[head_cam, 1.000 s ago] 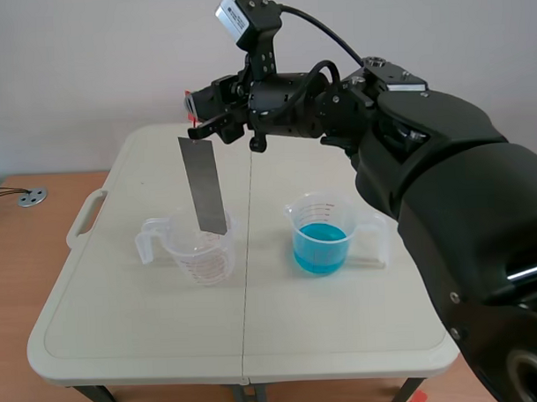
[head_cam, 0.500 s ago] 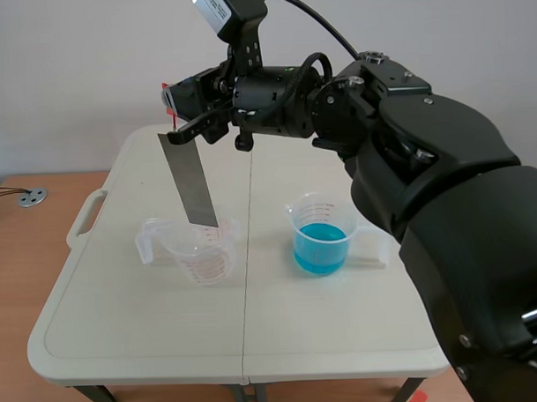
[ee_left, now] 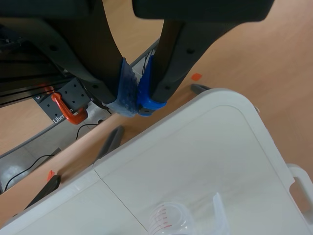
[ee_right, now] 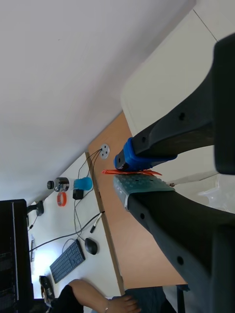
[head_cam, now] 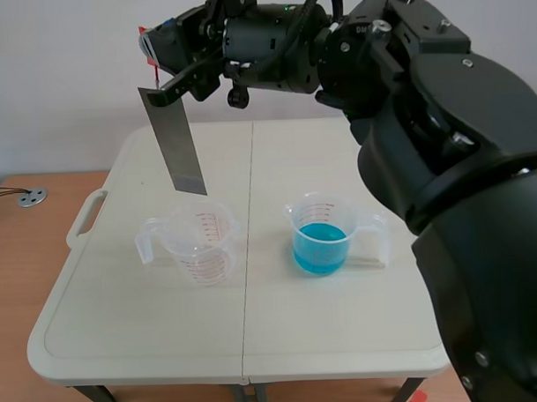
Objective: Hold the metal plate by the orange handle, dip it into the blue solution, take it out and point at it, then put the plate back in the beaker on the left.
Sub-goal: 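Move the plate over the blue solution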
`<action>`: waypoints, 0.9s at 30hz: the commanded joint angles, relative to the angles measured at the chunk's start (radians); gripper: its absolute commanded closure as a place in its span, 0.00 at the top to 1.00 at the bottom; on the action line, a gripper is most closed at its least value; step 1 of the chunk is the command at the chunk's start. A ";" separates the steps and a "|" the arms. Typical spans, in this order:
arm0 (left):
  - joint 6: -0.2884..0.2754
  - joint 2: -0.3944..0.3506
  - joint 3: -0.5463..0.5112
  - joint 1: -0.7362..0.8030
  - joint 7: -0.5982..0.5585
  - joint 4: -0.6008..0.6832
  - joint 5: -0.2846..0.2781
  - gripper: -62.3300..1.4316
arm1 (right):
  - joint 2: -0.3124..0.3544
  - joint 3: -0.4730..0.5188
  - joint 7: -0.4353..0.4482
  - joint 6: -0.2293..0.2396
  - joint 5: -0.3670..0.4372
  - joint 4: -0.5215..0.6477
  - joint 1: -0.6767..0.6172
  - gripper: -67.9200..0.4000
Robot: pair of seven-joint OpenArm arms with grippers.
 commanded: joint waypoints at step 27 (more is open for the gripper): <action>-0.021 0.004 0.005 -0.098 -0.014 0.017 -0.010 0.05 | 0.211 0.275 -0.224 0.011 0.345 0.322 -0.090 0.03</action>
